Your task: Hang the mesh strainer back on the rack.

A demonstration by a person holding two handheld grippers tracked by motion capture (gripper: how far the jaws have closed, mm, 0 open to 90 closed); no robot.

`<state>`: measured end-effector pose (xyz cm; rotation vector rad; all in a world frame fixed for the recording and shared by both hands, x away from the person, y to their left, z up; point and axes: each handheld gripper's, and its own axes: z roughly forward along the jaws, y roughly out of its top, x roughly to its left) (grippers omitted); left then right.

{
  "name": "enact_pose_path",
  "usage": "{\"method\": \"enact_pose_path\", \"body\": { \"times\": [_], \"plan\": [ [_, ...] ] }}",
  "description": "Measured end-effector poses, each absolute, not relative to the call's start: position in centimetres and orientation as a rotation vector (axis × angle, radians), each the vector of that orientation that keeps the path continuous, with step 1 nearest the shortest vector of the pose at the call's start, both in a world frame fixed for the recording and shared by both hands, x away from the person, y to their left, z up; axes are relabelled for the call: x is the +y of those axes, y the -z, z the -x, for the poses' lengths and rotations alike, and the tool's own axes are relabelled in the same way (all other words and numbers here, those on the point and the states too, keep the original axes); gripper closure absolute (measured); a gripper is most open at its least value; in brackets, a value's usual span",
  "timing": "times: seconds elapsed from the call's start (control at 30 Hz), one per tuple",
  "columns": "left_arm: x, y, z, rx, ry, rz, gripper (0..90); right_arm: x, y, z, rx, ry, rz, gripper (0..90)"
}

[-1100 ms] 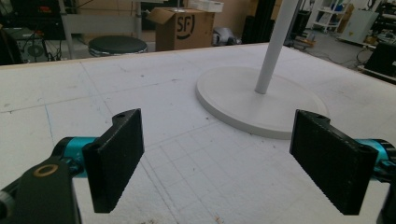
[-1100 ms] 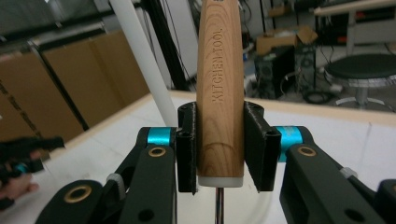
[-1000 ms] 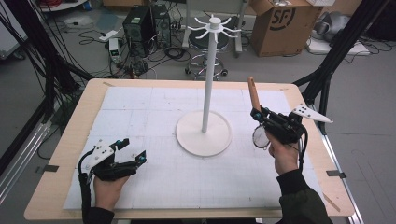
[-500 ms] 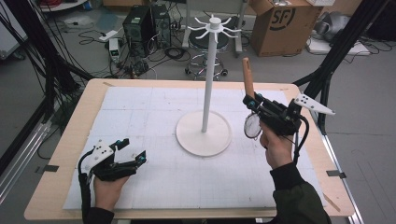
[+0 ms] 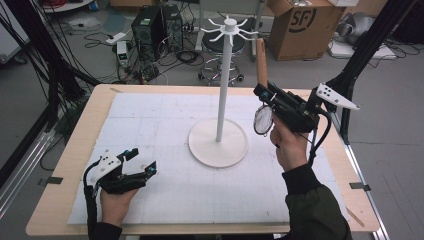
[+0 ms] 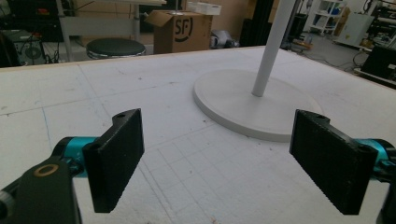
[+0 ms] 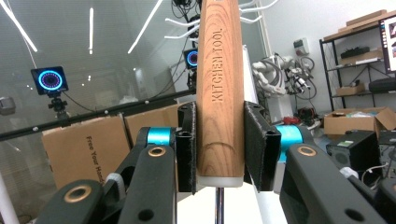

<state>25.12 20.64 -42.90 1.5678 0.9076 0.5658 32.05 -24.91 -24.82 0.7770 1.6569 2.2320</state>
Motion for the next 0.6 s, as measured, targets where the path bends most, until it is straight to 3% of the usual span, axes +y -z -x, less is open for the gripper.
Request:
{"method": "enact_pose_path", "body": {
  "times": [0.6],
  "plan": [
    [20.7, 42.9, -25.1, 0.908, -0.569, -1.563, 18.3, -23.7, 24.1, -33.3, 1.689, -2.248, -0.774, 68.5]
  ]
}}
